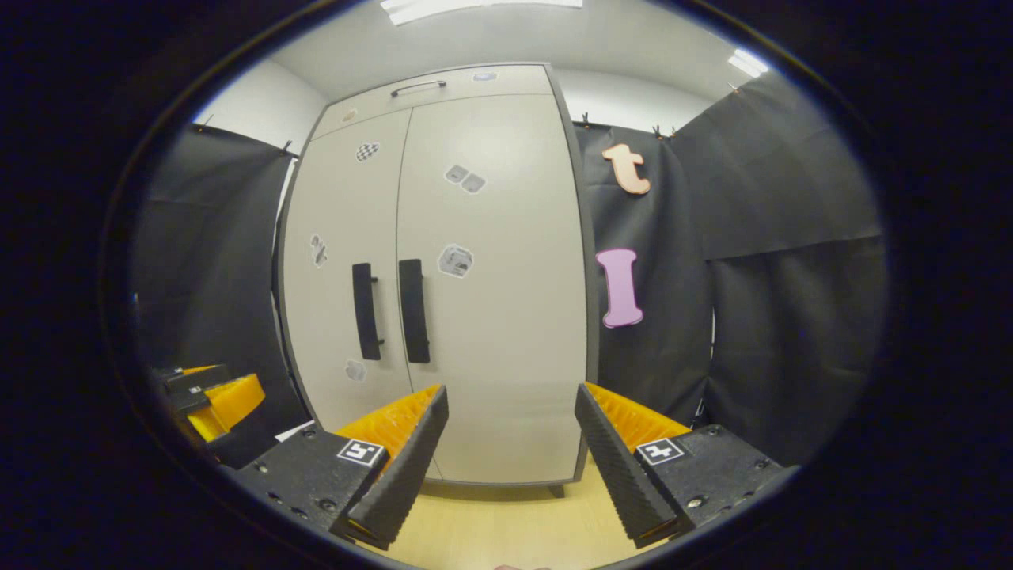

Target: Open the right door of the double-door shoe cabinet with the right hand, and open the left door with the left hand.

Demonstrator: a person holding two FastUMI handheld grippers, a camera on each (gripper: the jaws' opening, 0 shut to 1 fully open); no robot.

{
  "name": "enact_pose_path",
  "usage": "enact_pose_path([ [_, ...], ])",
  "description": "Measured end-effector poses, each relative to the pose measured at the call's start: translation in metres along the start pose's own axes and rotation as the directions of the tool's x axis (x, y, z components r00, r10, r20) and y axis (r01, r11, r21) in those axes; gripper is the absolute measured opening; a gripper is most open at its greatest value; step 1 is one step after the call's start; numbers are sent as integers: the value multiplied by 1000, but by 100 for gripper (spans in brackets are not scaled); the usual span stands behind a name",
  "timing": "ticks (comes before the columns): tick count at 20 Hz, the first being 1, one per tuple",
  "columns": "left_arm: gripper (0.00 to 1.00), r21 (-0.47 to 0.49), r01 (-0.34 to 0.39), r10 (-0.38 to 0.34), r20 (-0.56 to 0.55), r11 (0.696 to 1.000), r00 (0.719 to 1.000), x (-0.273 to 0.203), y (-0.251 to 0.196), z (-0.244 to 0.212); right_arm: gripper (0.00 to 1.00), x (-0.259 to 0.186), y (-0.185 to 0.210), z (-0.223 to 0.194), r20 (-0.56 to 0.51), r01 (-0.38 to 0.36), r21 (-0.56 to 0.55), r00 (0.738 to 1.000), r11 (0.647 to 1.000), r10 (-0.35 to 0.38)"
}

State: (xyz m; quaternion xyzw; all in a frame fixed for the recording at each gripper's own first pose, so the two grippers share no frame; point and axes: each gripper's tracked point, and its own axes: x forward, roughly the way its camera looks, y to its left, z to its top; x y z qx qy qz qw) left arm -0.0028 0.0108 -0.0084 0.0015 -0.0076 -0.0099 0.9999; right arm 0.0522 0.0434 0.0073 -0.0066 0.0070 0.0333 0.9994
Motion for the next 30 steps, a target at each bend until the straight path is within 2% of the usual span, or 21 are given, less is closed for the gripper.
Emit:
enact_pose_path([
  [1,95,8,-6,6,-6,1000,1000,-4,3,-3,98,9,7,6,10,-14,-7,1000,1000,14],
  [5,95,30,-24,25,-31,999,999,-24,12,-16,100,50,39,32,41,-65,-38,997,997,66],
  [7,95,30,-34,36,-46,999,998,-32,18,-24,98,73,52,44,58,-70,-53,996,996,73],
  [11,95,2,-50,50,-85,999,995,-41,29,-38,100,106,77,50,52,-84,-36,995,996,86],
  [18,95,-8,-95,94,-88,995,992,-48,57,-41,98,150,96,54,37,-33,-75,999,997,36],
  [21,95,1,-106,106,-86,994,991,-51,66,-40,100,163,100,49,14,-31,-43,999,999,32],
  [24,95,-9,-118,117,-75,993,990,-52,73,-37,88,173,102,40,-26,-11,-30,1000,999,10],
  [26,95,-12,-121,120,-75,993,990,-54,78,-38,80,173,100,41,-14,16,-54,1000,998,-17],
  [28,95,-18,-126,124,-78,992,989,-53,82,-41,77,174,96,39,-14,43,-90,999,995,-44],
  [30,95,-26,-126,124,-79,992,989,-53,84,-41,70,172,100,39,-19,19,-100,1000,995,-21],
])
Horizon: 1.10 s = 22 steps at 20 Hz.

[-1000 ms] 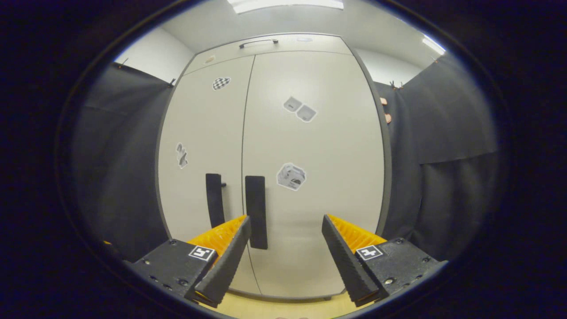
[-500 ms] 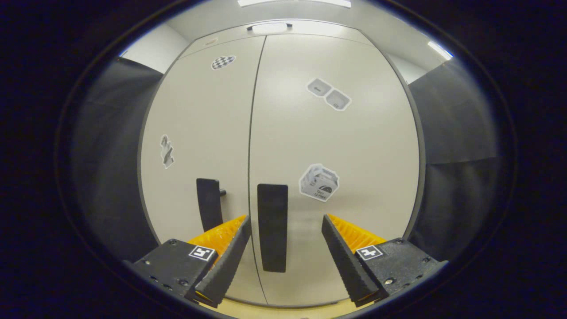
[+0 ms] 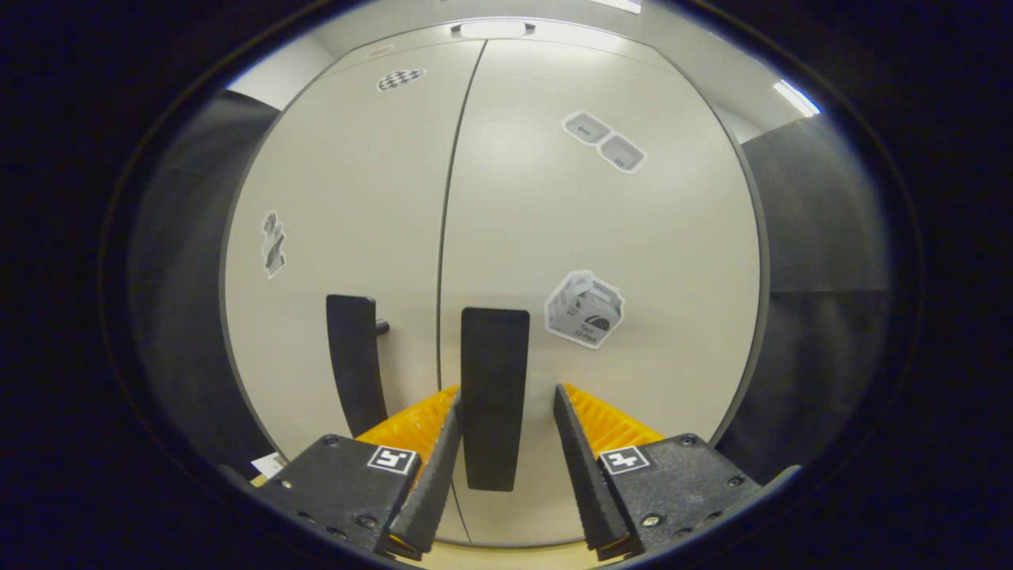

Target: Open the right door of the double-door shoe cabinet with the right hand, and open the left door with the left hand.

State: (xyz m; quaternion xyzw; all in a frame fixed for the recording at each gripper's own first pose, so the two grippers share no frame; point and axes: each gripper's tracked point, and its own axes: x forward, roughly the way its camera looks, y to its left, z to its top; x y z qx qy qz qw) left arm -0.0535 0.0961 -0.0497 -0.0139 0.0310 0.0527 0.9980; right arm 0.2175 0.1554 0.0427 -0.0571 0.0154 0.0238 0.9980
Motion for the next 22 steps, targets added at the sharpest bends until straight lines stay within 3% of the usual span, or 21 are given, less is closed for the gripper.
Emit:
enact_pose_path([
  [1,95,-3,2,-2,-1,1000,1000,1,0,-1,63,3,7,-3,-1,-27,31,1000,999,27],
  [2,95,-3,4,-4,-3,1000,1000,3,0,-2,36,3,5,0,8,-27,37,1000,999,27],
  [5,95,1,13,-13,0,1000,1000,3,-1,-1,28,0,5,-1,12,-51,43,999,998,50],
  [6,95,2,16,-16,-1,1000,1000,4,-2,-1,19,2,6,0,15,-60,45,998,997,59],
  [8,95,3,23,-23,-1,1000,1000,6,-5,-1,10,2,6,0,35,-63,56,997,996,62],
  [14,95,19,56,-56,1,998,998,6,-18,0,7,-2,6,-1,27,-69,51,997,996,68],
  [22,95,28,45,-45,1,999,999,-6,-26,3,7,-50,-2,-5,30,-161,48,987,986,160],
])
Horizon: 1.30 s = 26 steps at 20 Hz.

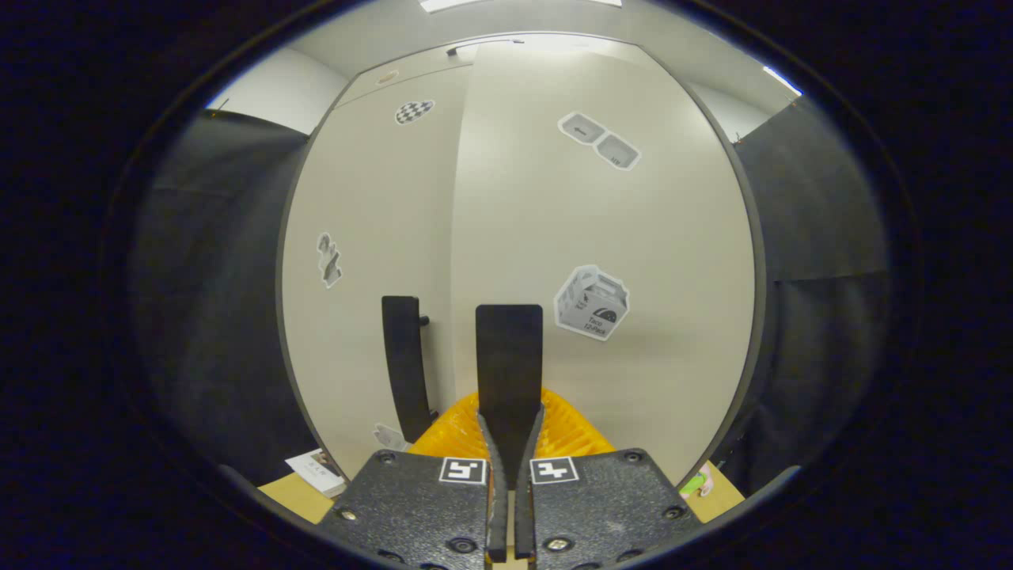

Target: Open the right door of the double-door shoe cabinet with the right hand, and open the left door with the left hand.

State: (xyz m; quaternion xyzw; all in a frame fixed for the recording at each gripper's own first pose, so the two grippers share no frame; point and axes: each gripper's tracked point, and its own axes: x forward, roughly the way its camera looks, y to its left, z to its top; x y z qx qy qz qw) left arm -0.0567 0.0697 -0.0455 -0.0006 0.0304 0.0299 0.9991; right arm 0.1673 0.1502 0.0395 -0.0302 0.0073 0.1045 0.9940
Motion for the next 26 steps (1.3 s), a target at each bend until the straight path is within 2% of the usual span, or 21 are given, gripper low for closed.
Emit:
enact_pose_path([
  [8,95,26,23,-23,7,999,1000,-6,-33,4,7,-58,-18,-3,-10,-76,3,997,997,76],
  [14,95,46,30,-30,6,999,1000,-8,-63,7,7,-105,-49,-4,-10,-108,-5,994,994,108],
  [18,95,42,42,-43,18,998,999,-7,-81,9,6,-136,-87,-2,-10,-91,9,996,996,91],
  [26,95,49,66,-67,17,997,998,2,-105,9,6,-159,-142,1,-3,-9,2,1000,1000,9],
])
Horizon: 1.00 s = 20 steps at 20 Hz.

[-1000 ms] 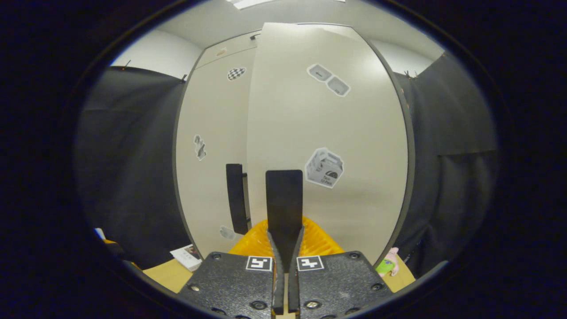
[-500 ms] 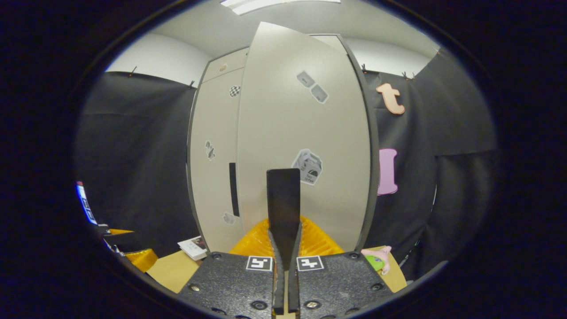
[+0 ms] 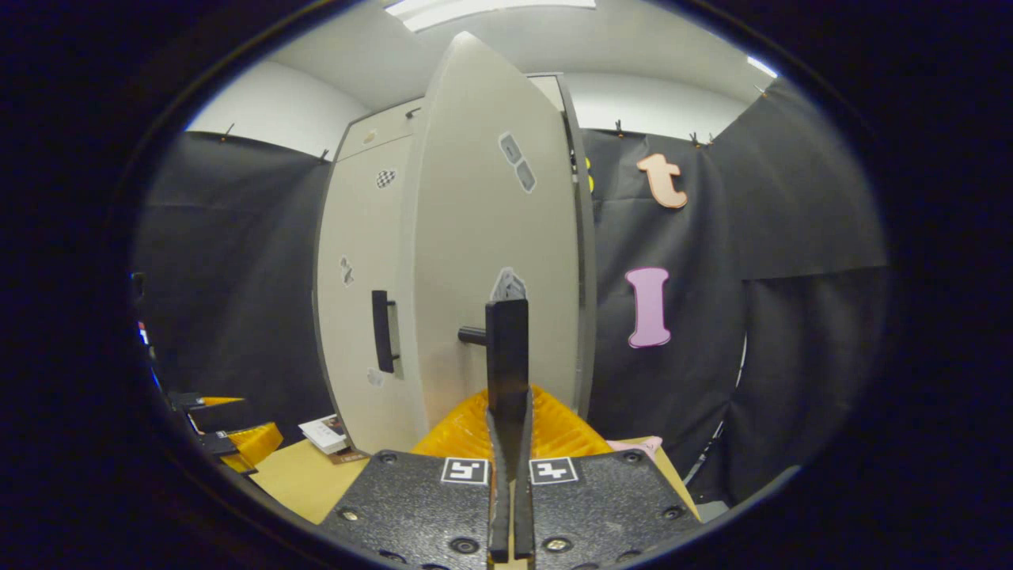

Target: Open the right door of the double-door shoe cabinet with the right hand, and open the left door with the left hand.

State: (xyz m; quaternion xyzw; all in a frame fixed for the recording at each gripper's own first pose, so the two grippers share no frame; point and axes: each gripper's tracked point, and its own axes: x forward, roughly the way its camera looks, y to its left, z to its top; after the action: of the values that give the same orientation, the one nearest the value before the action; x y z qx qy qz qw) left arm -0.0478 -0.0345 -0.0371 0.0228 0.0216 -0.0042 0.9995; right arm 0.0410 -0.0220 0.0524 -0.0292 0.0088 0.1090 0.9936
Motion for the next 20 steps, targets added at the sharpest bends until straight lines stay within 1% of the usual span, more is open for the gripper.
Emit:
enact_pose_path([
  [5,95,6,8,-8,-1,1000,1000,4,-4,0,5,-9,-35,2,6,72,33,997,997,-72],
  [10,96,5,-2,2,-2,1000,1000,9,2,-1,4,-13,-77,4,25,159,53,987,986,-160],
  [11,96,5,-5,5,-1,1000,1000,10,4,-2,4,-14,-80,3,28,142,81,989,987,-144],
  [12,96,4,-9,9,-2,1000,1000,11,7,-2,4,-16,-75,3,32,107,134,993,985,-112],
  [13,96,2,-11,11,-6,1000,1000,12,9,-3,4,-16,-74,2,35,92,163,995,982,-99],
  [14,96,0,-14,14,-9,1000,1000,12,10,-4,4,-14,-75,2,37,90,164,995,982,-97],
  [17,96,-4,-19,19,1,1000,1000,12,14,-1,4,-20,-76,0,27,124,123,991,985,-128],
  [19,96,-5,-24,24,4,1000,1000,12,17,-1,4,-35,-71,2,28,152,97,987,984,-156],
  [20,96,-7,-30,30,3,1000,1000,12,20,-2,4,-50,-69,4,39,172,84,984,982,-175],
])
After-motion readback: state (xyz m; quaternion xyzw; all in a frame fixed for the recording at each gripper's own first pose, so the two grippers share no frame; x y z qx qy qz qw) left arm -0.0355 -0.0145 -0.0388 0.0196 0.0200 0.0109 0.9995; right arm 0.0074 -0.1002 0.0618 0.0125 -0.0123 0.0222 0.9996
